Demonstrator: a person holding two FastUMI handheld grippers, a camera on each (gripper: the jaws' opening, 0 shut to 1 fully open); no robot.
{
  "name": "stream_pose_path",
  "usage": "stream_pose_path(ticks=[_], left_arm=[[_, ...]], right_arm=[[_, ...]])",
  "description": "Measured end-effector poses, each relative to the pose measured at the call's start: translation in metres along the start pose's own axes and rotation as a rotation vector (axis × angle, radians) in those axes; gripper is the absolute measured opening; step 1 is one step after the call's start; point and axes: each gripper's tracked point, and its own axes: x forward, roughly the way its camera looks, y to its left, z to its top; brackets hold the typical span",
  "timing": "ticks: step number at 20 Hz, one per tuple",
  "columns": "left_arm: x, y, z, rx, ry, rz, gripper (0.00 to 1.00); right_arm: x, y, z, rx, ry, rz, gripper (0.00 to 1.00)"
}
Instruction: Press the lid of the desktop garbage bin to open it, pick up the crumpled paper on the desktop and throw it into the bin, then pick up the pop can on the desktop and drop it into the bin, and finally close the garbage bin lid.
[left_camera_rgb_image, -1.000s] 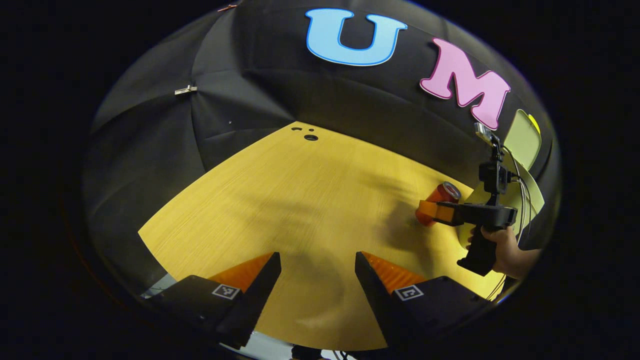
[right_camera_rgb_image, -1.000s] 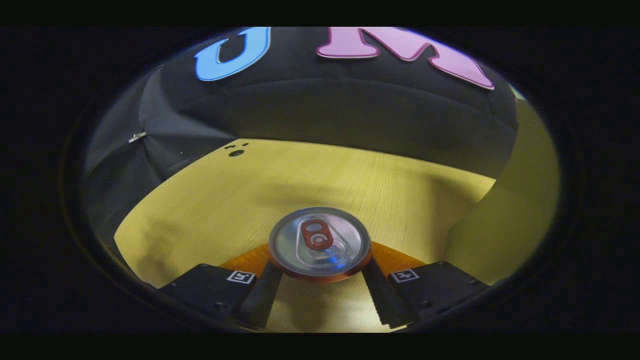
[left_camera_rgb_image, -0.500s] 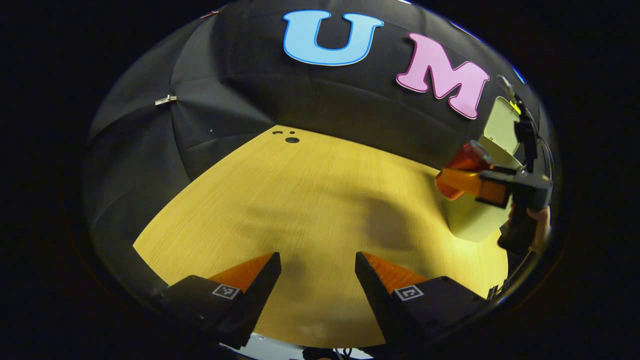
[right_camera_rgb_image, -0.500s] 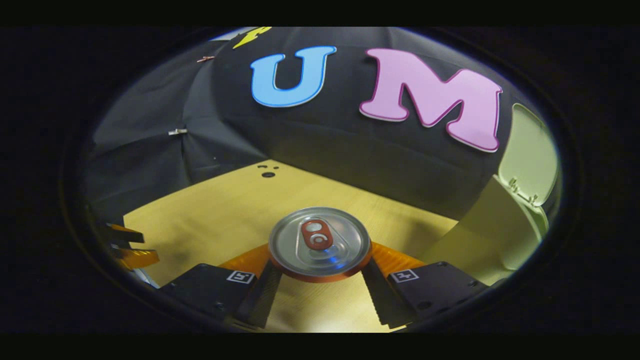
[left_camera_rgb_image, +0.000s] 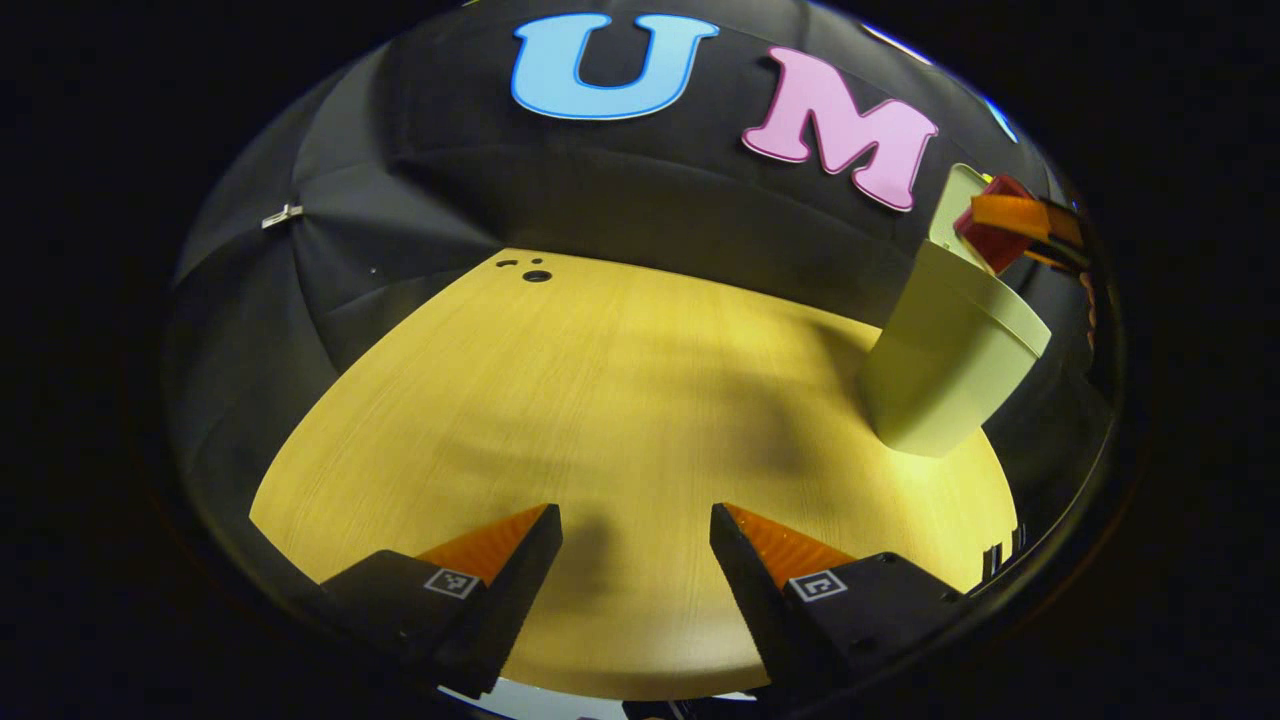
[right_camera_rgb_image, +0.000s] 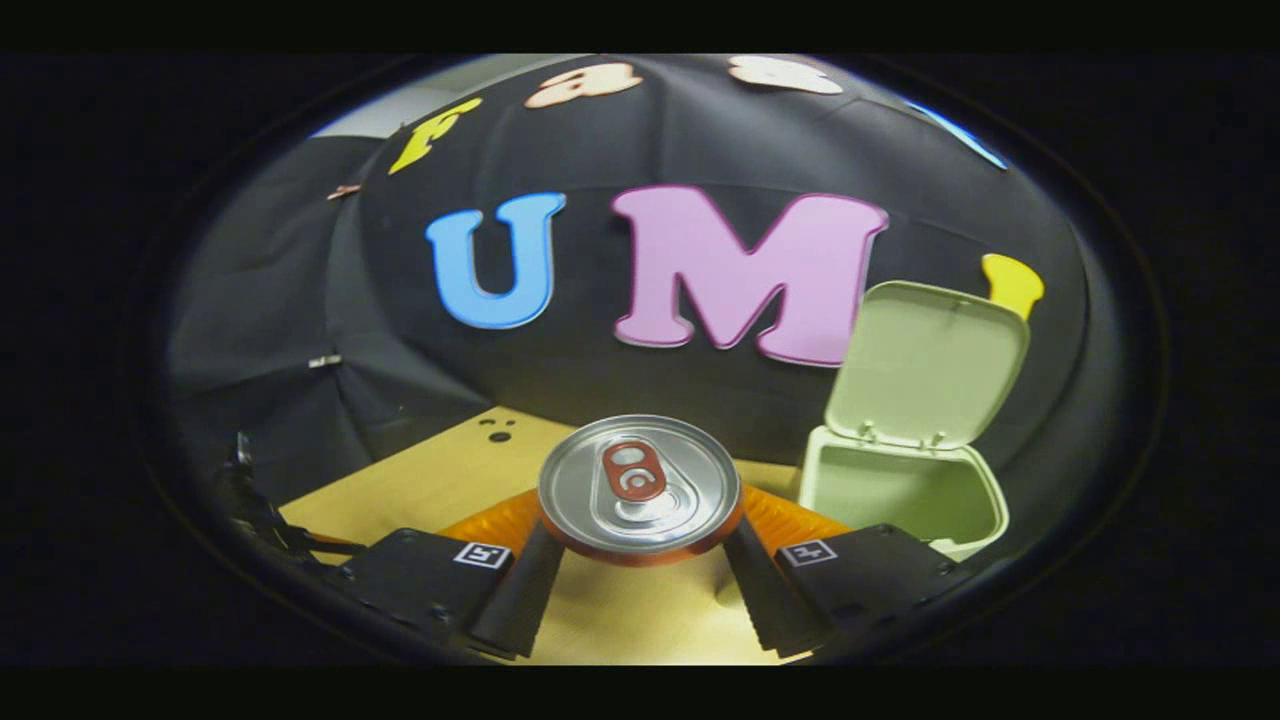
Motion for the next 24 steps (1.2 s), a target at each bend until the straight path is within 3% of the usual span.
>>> stream_pose_path(ticks=[5,13,24], left_arm=[[0.006,-0.022,-0.004,0.06,0.005,-0.028,0.96],[0.007,-0.051,-0.011,0.017,0.029,-0.036,0.96],[0.012,-0.055,0.006,0.039,0.028,-0.001,0.96]], right_arm=[[-0.015,-0.062,0.02,0.038,-0.045,-0.113,0.82],[0.008,-0.147,0.028,0.078,-0.058,-0.239,0.82],[0.036,-0.186,-0.006,0.054,0.035,-0.292,0.86]])
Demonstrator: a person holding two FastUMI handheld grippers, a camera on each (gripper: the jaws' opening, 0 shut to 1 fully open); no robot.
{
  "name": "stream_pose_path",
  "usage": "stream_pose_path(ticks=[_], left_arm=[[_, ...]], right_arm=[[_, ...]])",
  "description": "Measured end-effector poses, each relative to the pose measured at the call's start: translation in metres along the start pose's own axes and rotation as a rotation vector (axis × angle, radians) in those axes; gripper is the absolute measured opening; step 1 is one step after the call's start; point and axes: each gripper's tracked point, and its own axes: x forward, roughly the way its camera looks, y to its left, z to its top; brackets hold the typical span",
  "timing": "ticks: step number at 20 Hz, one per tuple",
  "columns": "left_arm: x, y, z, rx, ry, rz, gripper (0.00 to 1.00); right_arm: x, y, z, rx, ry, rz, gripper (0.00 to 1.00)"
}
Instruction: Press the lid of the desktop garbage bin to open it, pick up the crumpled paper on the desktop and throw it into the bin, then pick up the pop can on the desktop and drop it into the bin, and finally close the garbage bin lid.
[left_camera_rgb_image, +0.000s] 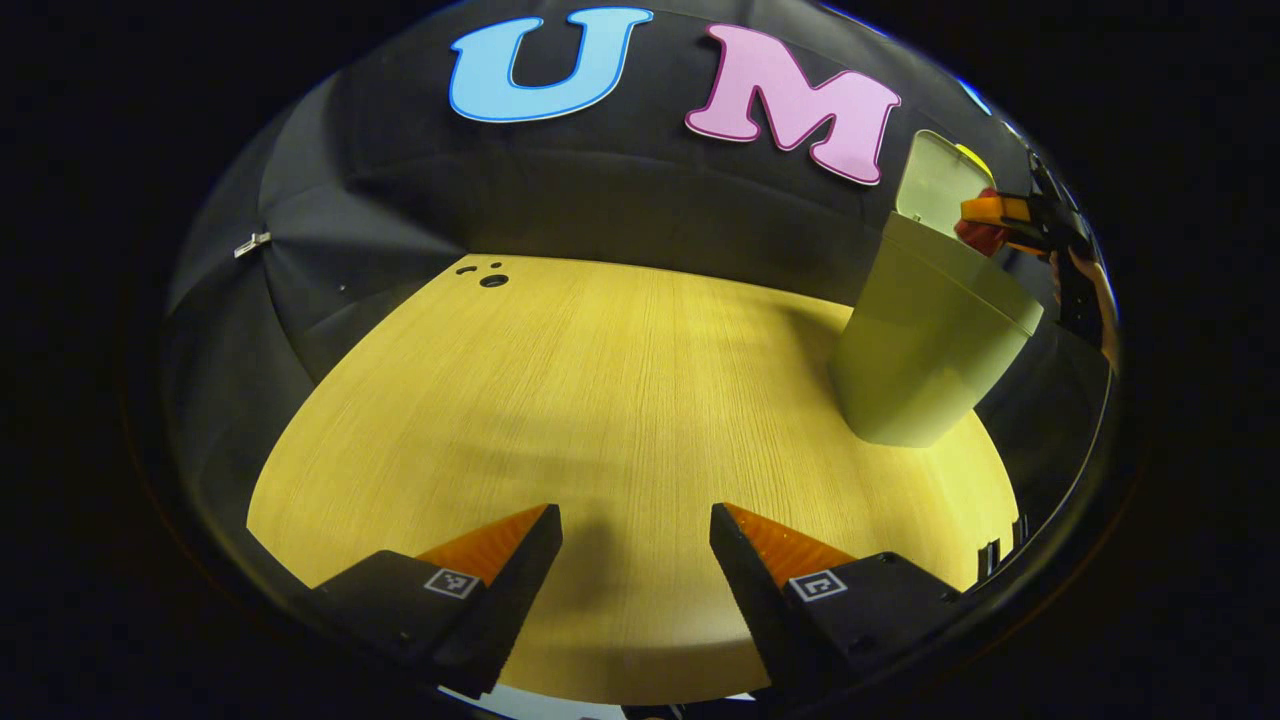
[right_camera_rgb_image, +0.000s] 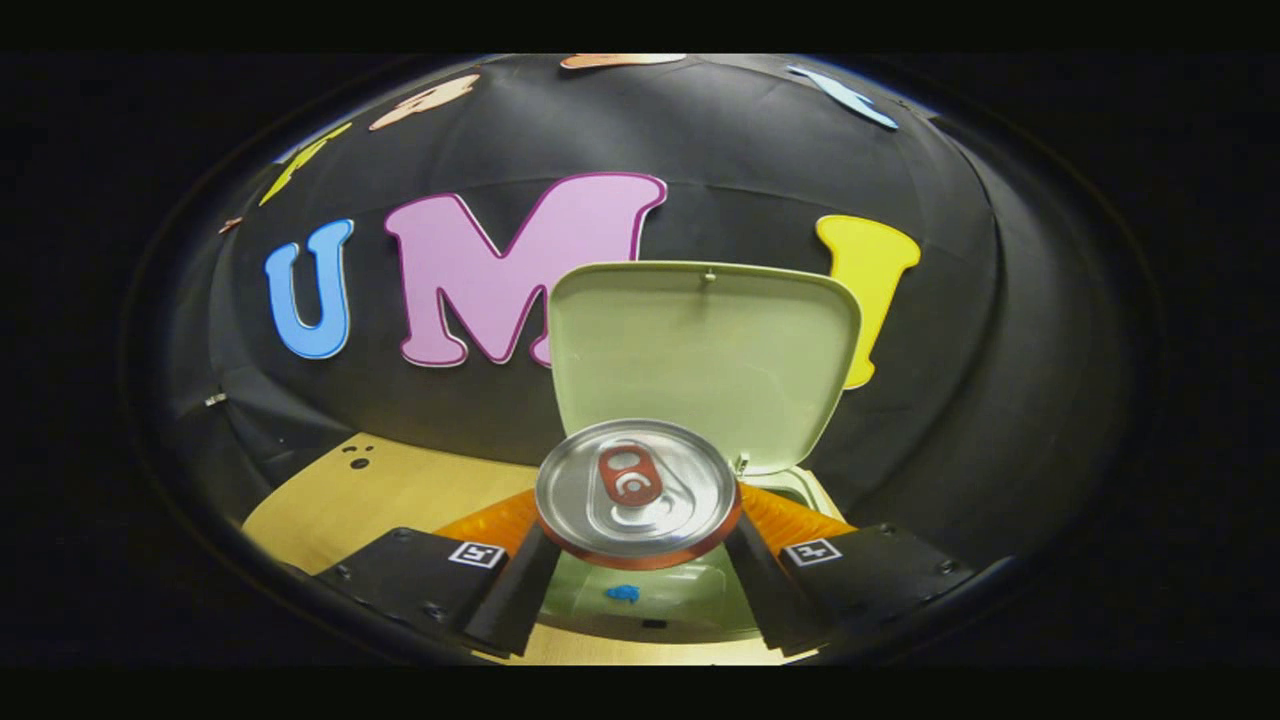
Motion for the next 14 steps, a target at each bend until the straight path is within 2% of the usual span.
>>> stream_pose_path(ticks=[1,2,3,8,14], left_arm=[[0.001,-0.001,0.0,0.003,0.001,0.002,0.96],[0.001,-0.002,0.0,0.007,0.002,0.002,0.96],[0.001,-0.003,-0.001,0.011,0.003,0.002,0.96],[0.0,-0.01,-0.003,0.021,0.012,-0.006,0.96],[-0.002,-0.013,-0.004,0.037,0.012,-0.016,0.96]], right_arm=[[0.003,-0.002,0.001,-0.002,-0.005,-0.007,0.87],[0.002,-0.003,0.005,0.0,-0.015,-0.008,0.96],[0.001,-0.004,0.009,0.004,-0.027,-0.01,0.98],[-0.015,-0.01,0.05,0.007,-0.104,-0.012,0.98],[-0.038,-0.011,0.14,0.046,-0.249,0.0,0.98]])
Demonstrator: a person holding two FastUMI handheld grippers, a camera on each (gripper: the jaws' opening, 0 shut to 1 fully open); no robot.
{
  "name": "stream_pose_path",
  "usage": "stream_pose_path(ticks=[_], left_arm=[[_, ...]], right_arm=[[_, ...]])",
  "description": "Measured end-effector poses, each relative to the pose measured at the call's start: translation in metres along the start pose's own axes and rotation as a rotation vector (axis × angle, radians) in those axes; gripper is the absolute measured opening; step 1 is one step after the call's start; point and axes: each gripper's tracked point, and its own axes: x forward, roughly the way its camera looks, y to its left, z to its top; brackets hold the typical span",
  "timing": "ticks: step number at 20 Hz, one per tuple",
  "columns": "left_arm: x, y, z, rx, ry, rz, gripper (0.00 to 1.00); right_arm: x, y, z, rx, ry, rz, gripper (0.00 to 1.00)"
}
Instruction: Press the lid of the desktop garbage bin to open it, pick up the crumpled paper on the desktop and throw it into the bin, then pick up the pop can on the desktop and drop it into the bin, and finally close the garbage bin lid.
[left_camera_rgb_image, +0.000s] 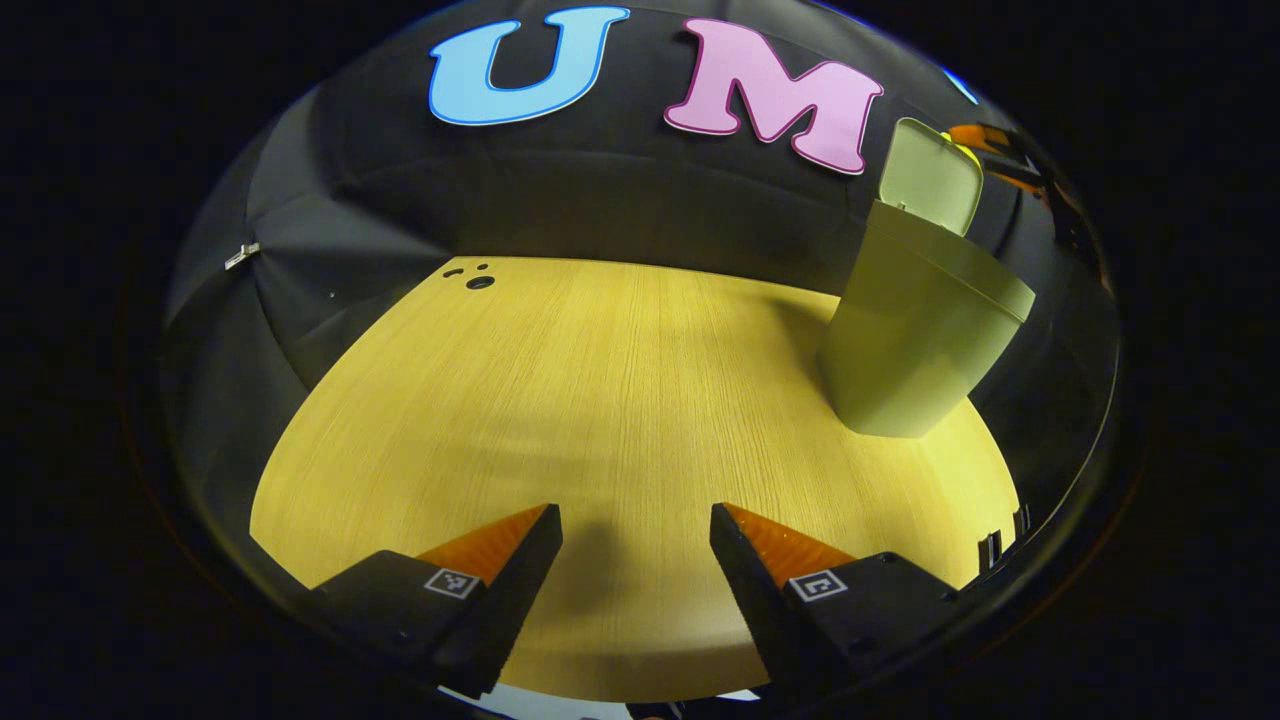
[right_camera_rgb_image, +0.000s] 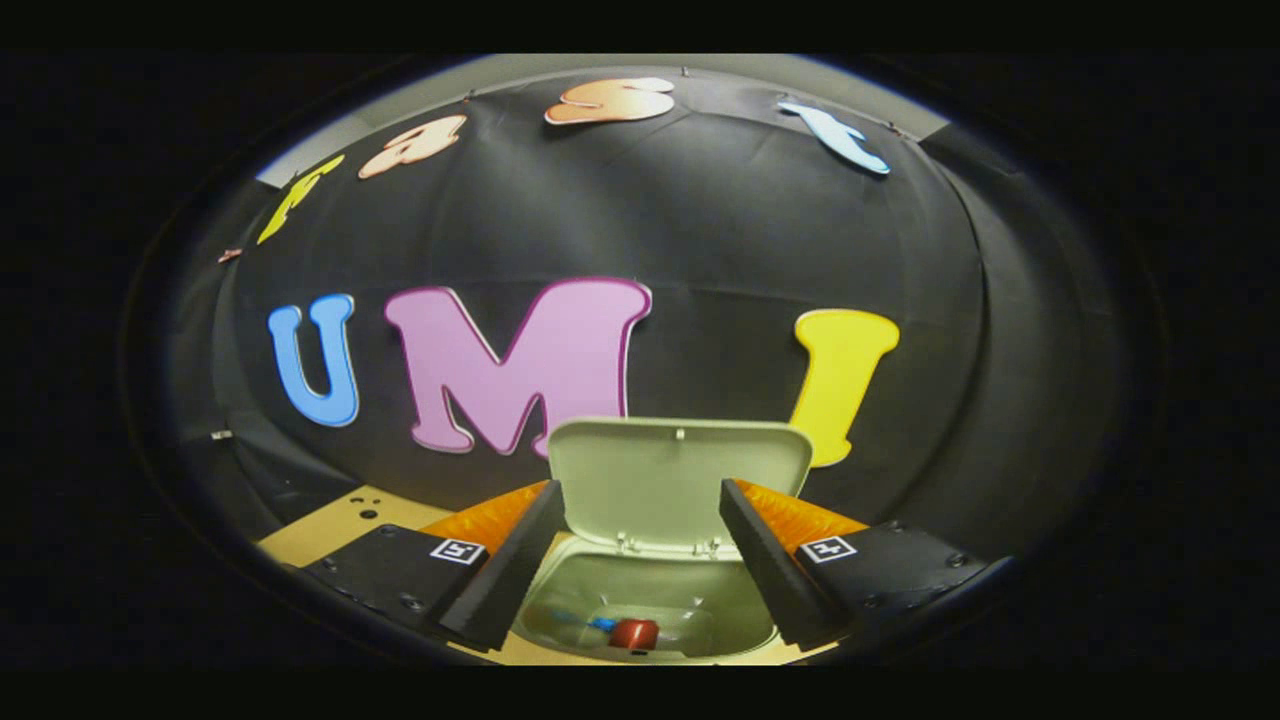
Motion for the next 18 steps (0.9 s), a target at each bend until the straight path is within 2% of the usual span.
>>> stream_pose_path(ticks=[4,8,15,18], left_arm=[[-0.009,0.002,-0.001,0.042,-0.02,0.023,0.96],[-0.016,-0.004,-0.007,0.04,-0.021,0.018,0.96],[-0.022,-0.003,-0.014,-0.002,-0.019,0.054,0.96],[-0.024,-0.001,-0.017,-0.013,-0.018,0.072,0.96]], right_arm=[[0.018,-0.011,0.037,0.039,-0.026,-0.025,0.98],[0.045,-0.026,0.054,-0.001,-0.039,-0.061,0.98],[0.089,-0.041,0.024,0.036,0.04,-0.092,0.98],[0.092,-0.041,0.013,0.036,0.07,-0.097,0.99]])
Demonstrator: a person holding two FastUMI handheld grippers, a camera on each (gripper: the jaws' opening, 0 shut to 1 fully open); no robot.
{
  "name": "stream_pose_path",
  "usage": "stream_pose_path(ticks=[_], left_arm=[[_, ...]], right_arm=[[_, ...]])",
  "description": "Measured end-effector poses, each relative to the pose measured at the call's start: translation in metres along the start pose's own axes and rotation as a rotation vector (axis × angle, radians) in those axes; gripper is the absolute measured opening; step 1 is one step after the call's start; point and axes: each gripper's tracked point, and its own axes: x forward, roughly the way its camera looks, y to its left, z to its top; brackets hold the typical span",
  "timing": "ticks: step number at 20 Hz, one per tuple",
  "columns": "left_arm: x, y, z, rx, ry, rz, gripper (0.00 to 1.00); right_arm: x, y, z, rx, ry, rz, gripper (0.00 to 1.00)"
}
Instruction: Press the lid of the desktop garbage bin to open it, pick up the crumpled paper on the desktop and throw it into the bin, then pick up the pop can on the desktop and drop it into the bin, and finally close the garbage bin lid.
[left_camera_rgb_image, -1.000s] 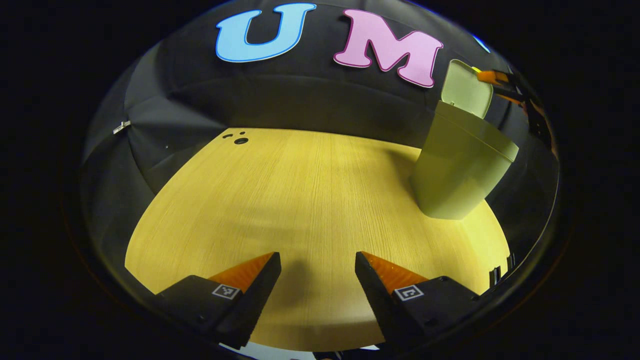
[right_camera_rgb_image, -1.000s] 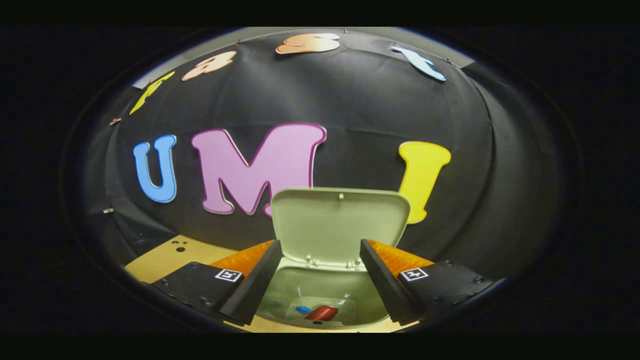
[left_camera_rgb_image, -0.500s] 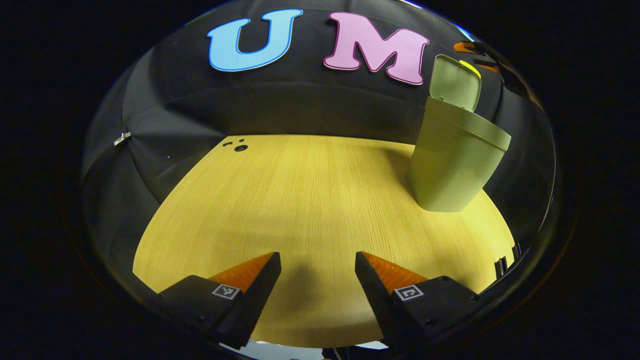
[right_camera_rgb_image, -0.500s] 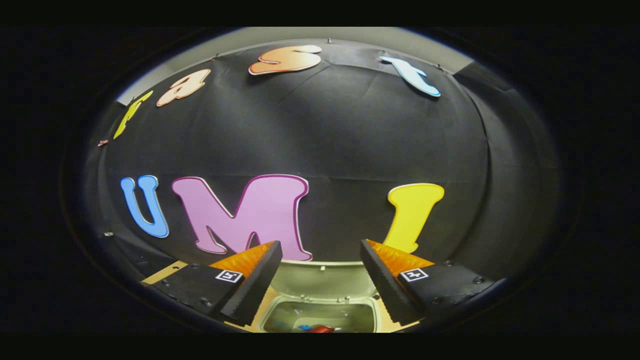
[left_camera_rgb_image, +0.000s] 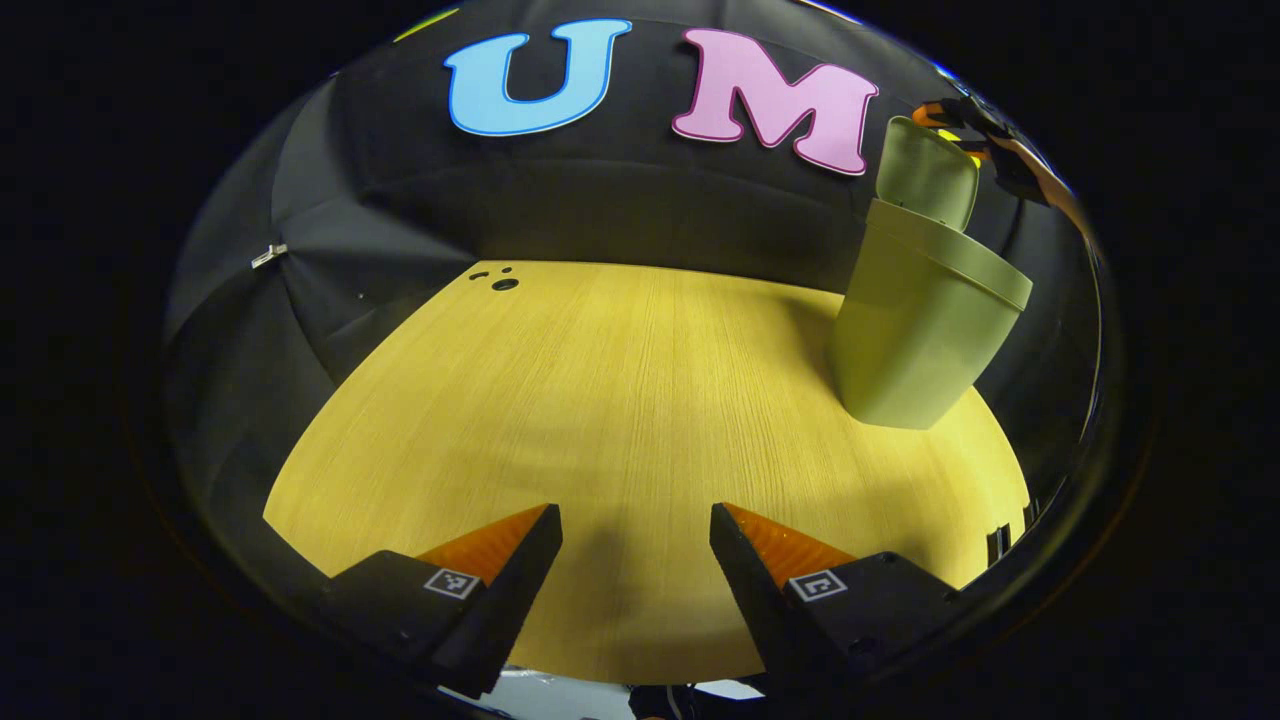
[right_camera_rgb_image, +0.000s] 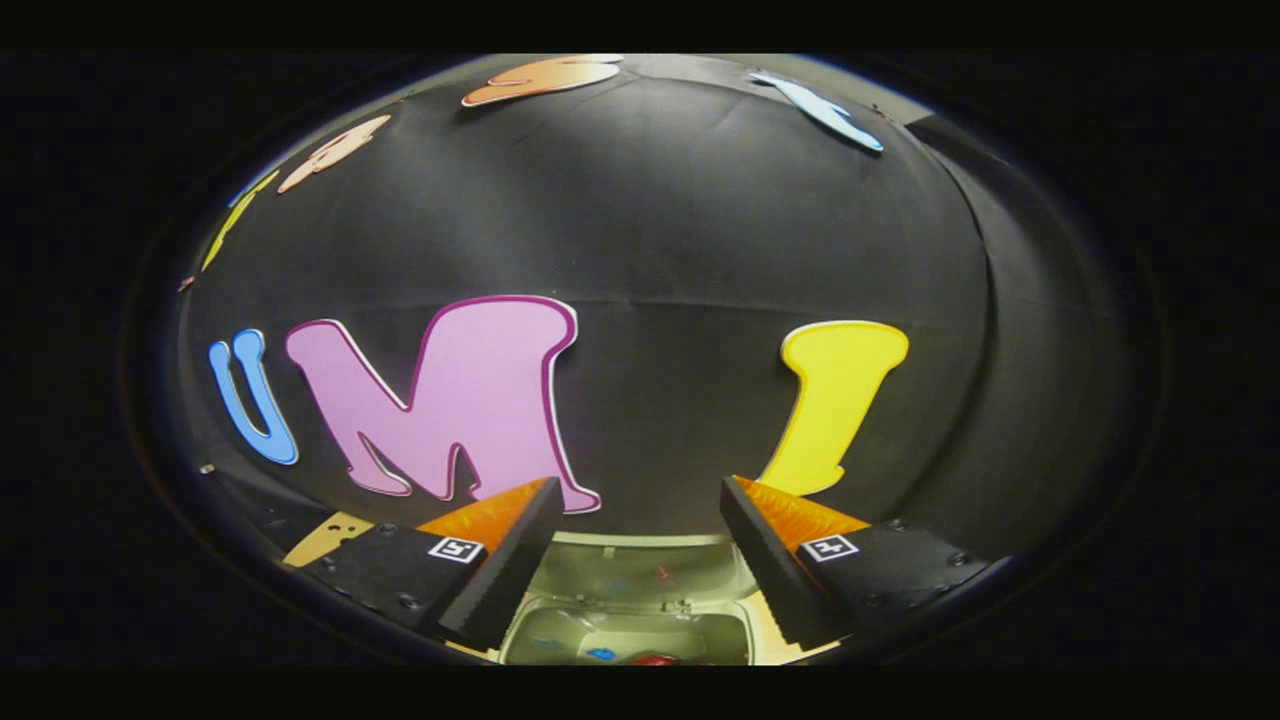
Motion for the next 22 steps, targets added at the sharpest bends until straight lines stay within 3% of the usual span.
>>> stream_pose_path(ticks=[5,10,17,22], left_arm=[[-0.001,0.001,0.002,-0.025,-0.009,-0.004,0.96],[-0.004,0.002,0.032,0.005,-0.094,-0.024,0.96],[-0.006,0.0,0.062,0.03,-0.152,-0.072,0.96],[-0.005,0.003,0.057,0.063,-0.135,-0.087,0.96]], right_arm=[[-0.019,0.004,-0.006,-0.01,0.022,0.009,0.96],[-0.06,0.005,-0.026,-0.017,0.04,0.008,0.96],[-0.112,0.017,-0.076,0.042,0.068,0.015,0.98],[-0.131,0.022,-0.138,0.048,0.176,-0.003,0.99]])
